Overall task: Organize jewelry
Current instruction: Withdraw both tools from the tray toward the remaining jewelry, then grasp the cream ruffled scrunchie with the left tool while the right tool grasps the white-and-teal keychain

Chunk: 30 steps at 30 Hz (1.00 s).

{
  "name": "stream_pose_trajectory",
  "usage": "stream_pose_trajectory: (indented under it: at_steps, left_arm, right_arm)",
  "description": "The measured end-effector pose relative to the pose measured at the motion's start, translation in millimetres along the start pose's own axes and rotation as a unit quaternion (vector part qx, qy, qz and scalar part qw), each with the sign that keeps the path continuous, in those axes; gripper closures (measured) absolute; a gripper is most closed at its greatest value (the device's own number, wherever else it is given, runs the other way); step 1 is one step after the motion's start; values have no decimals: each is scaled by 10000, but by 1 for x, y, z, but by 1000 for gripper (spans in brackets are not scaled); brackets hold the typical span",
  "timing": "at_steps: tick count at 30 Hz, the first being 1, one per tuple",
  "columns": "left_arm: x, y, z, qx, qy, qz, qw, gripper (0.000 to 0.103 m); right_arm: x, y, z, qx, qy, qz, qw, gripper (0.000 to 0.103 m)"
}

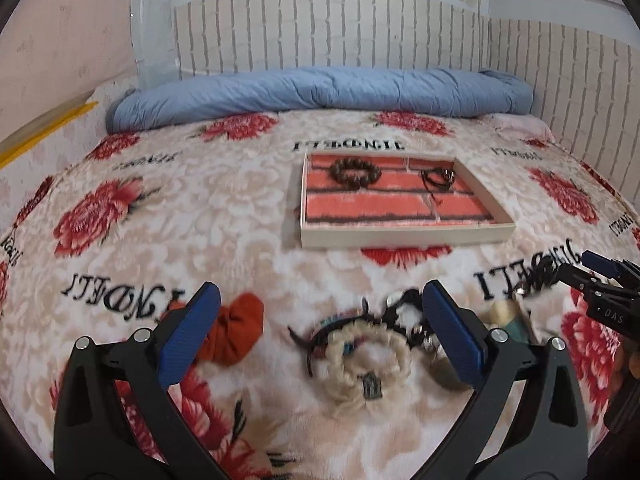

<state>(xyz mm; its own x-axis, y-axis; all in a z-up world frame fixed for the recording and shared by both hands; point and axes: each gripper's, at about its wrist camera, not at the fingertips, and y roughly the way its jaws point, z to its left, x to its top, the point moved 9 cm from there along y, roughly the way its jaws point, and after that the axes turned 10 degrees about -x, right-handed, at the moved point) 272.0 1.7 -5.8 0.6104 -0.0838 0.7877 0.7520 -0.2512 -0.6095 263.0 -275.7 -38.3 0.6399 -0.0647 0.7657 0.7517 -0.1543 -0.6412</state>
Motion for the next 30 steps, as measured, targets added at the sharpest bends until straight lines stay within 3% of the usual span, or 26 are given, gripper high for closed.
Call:
stream_pose_trajectory:
  at_steps: [9,14,30]
  left_arm:
    - [-28,16,1,40,38,315,9995,6]
    - [-38,23,5,58,-56,428,9991,6]
    - [-61,51,14,53,-153,824,9965,6]
  right_arm:
    - [-13,-2,30,86,-152,83,9998,37]
    - [-17,-1,38,57,-202,110,9997,28]
    - [-33,27,49,-6,-223,480,9986,27]
